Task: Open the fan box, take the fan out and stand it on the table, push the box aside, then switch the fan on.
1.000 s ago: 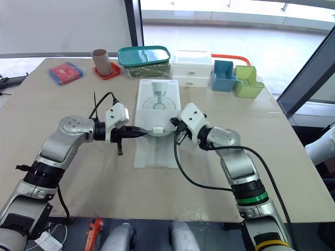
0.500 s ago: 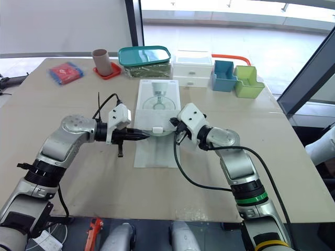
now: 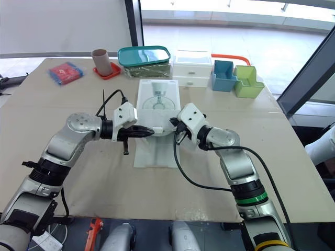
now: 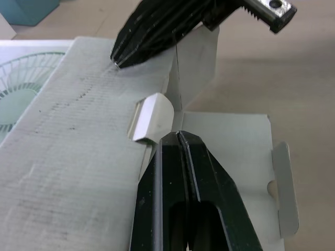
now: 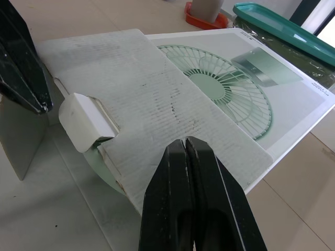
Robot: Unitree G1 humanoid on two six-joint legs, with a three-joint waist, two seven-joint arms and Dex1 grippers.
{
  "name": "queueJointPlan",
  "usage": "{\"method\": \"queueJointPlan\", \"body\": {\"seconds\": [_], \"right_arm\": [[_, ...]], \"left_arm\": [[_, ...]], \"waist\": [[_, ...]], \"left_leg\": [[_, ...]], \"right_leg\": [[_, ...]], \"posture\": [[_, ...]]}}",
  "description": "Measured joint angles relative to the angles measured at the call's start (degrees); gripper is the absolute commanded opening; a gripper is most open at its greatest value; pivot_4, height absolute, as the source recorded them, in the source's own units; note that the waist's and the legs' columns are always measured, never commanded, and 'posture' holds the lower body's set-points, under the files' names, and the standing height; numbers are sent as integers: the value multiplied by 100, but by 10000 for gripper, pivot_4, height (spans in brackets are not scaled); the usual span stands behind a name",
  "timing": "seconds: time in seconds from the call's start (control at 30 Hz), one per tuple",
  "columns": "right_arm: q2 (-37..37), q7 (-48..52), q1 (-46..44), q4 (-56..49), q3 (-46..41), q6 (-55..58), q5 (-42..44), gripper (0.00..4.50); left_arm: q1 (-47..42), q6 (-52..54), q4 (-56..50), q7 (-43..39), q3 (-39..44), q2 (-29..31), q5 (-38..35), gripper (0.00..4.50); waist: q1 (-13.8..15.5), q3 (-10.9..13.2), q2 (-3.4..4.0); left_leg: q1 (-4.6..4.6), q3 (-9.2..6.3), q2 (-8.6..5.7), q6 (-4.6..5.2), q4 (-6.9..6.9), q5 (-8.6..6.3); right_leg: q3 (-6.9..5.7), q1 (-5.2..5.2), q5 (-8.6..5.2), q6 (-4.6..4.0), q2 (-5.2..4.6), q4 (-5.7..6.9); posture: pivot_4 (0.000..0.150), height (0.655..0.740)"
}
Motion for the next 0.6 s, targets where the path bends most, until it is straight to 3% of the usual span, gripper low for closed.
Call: {"method": "queueJointPlan", "body": {"seconds": [0.6], "right_arm": [[26,-4,33,-26,1,-10,0,345]], "left_arm": [[-87,346,-41,-1079,8,869,-166,0]], "waist": [[-12,0,0]], "left_leg": [[2,0,3,0,-1,0]], "right_leg": [[0,0,-1,0,3,0]], "posture": [[1500,7400]]}}
